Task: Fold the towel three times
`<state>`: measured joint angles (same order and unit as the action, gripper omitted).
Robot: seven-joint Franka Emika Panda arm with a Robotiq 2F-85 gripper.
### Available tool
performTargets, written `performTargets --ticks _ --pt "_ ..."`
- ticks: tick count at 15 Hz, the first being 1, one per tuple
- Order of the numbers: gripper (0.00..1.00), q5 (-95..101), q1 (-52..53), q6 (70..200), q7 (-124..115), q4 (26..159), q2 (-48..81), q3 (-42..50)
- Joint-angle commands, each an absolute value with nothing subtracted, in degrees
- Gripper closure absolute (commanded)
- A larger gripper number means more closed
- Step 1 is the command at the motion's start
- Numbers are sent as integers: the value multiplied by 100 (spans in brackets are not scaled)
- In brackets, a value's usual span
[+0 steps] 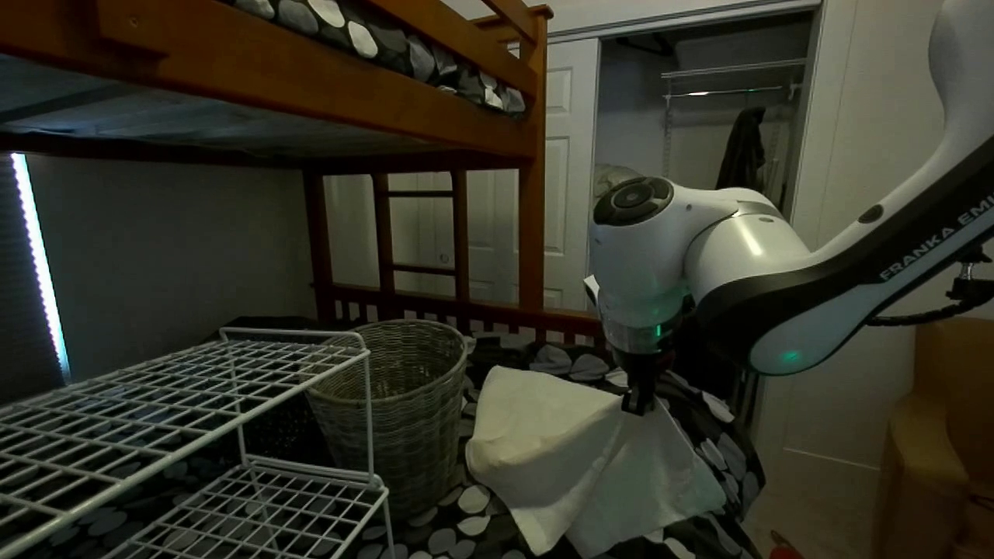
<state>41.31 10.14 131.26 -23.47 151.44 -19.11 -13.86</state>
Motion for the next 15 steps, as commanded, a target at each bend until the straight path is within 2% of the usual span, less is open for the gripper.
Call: performTargets --ticks 1,6,11,15 --pt "99 4098 952 13132 -2342 15154 -1922 -1466" --pt "100 4353 612 12955 -2440 14590 -1405 -1364" --pt "100 4803 23 13171 -2686 13427 -489 -863" --pt "100 5046 -37 13434 -3301 12369 377 -531"
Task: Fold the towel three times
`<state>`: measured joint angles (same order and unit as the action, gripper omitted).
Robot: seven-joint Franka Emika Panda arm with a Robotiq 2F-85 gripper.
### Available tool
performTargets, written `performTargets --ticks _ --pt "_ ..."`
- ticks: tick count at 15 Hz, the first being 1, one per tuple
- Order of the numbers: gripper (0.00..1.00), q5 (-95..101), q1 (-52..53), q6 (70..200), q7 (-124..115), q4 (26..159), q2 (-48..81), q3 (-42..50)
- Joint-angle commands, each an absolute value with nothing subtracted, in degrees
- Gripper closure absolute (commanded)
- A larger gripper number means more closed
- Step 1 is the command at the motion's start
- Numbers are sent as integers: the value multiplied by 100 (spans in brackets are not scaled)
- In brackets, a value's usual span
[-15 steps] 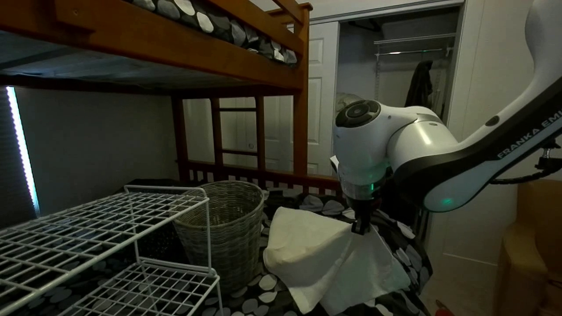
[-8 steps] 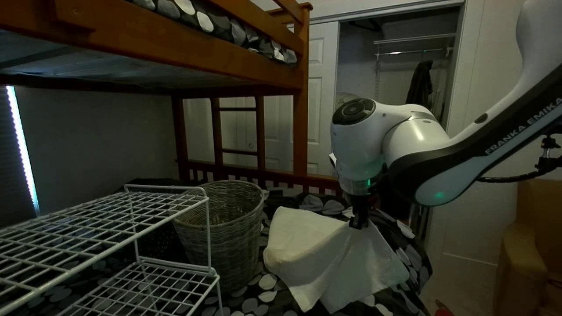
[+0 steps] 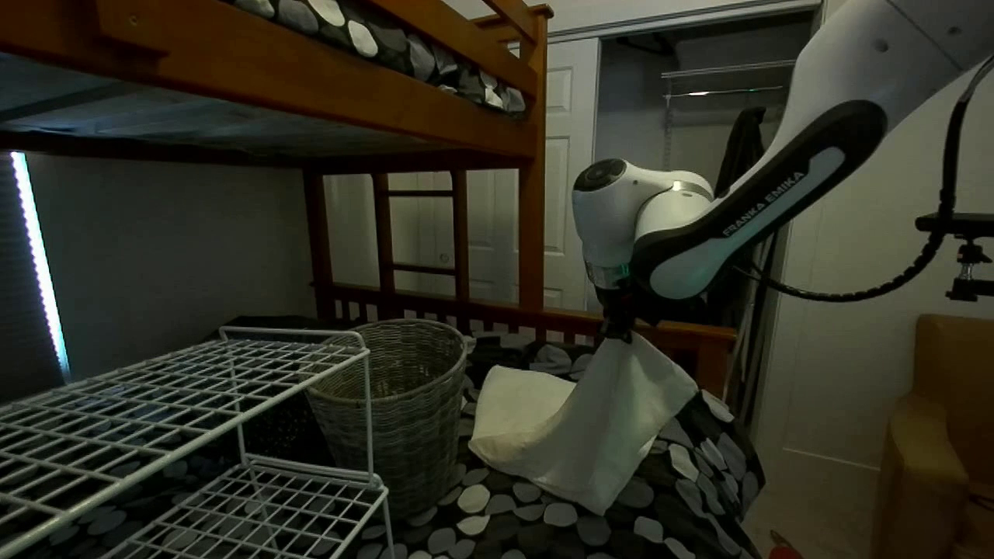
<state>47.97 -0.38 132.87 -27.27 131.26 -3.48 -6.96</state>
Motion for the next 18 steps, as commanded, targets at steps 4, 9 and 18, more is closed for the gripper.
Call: performTargets --ticks 4,9,18 --pt "99 4888 94 13393 -3189 12252 447 -353" --pt "100 5112 143 13434 -3530 11846 903 -265" --pt "100 5172 301 14512 -4687 10182 2775 352"
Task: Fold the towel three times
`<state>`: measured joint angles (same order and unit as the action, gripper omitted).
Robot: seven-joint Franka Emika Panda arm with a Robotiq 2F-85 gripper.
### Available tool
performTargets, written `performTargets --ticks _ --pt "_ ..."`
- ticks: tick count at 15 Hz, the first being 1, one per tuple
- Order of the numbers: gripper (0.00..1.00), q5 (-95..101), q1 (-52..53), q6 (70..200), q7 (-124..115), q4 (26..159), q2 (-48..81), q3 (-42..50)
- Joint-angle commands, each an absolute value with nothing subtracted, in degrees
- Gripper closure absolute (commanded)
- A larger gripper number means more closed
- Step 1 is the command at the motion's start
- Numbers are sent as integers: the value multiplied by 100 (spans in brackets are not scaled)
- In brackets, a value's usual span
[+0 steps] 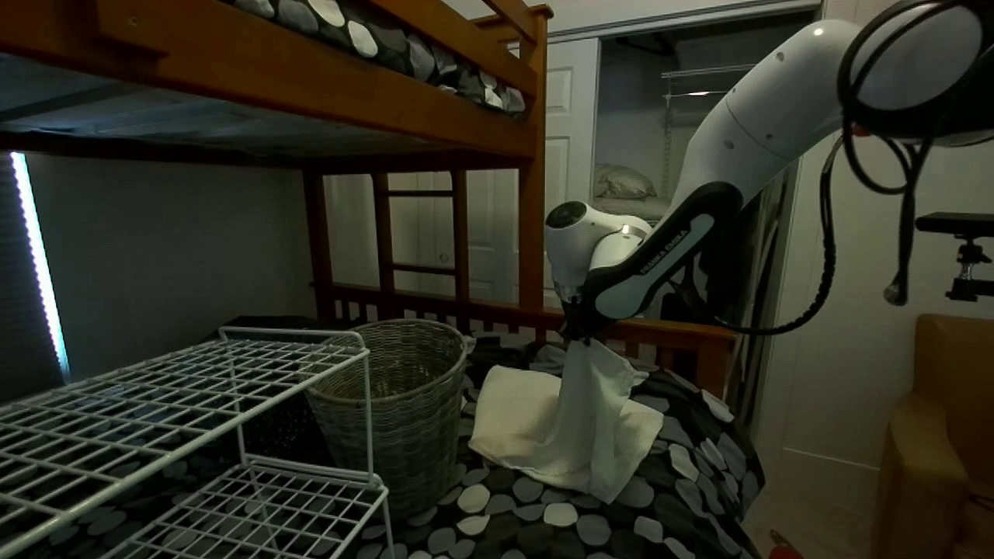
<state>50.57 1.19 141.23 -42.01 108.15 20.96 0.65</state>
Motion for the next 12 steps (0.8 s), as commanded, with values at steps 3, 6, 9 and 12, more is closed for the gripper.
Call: performTargets --ticks 3,6,9,12 --pt "100 5115 407 14823 -4944 9588 3379 645" --pt "100 4968 434 14926 -4991 9071 3925 841" --pt "100 4761 427 14939 -4905 8790 4288 895" --pt "72 4629 466 14963 -4838 8572 4533 973"
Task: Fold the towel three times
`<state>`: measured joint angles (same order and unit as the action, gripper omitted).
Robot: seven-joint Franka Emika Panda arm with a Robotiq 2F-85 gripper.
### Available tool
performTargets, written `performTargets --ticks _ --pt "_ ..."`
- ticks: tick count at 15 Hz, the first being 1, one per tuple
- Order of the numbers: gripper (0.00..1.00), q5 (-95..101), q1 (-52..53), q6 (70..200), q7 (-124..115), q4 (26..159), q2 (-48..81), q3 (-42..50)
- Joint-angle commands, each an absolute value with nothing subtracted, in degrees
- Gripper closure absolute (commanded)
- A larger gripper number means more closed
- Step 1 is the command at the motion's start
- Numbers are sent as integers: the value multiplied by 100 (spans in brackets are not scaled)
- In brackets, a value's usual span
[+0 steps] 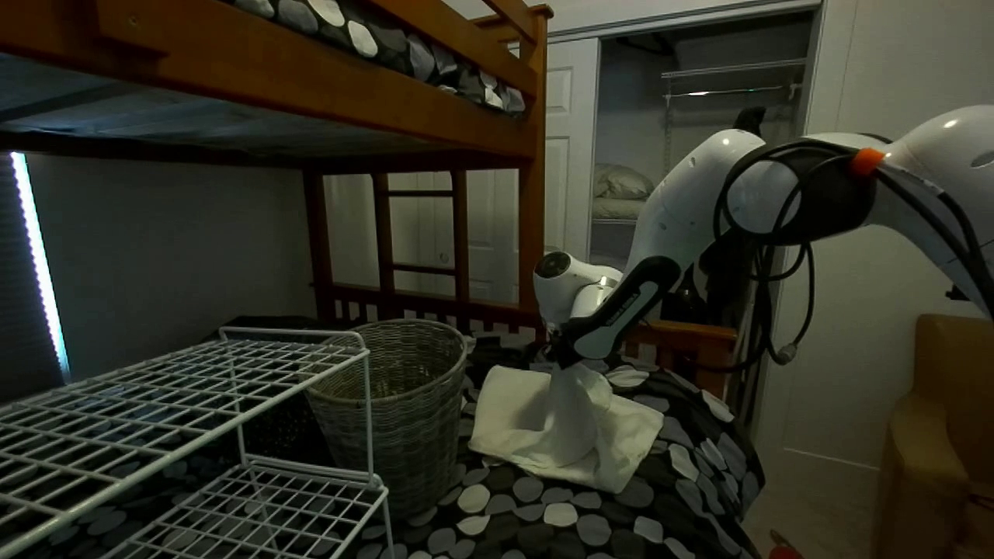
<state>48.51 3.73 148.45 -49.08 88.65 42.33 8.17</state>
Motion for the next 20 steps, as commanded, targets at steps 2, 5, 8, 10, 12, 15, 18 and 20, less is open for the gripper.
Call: performTargets --ticks 2,5,8,10,12,15,18,20 --pt "60 4581 481 15004 -4757 8611 4469 1007" --pt "35 4557 491 15199 -4476 9002 4009 986" --pt "13 3813 269 15109 -3189 9745 3265 437" --pt "0 3544 453 15036 -2507 10190 2815 395" --pt "0 3609 747 14971 -2210 10486 2476 500" --pt "0 3811 967 15041 -1787 10893 2072 445" --pt "0 3739 1053 15009 -1824 10639 2222 459" --pt "0 3811 1104 14912 -1806 10803 2062 420"
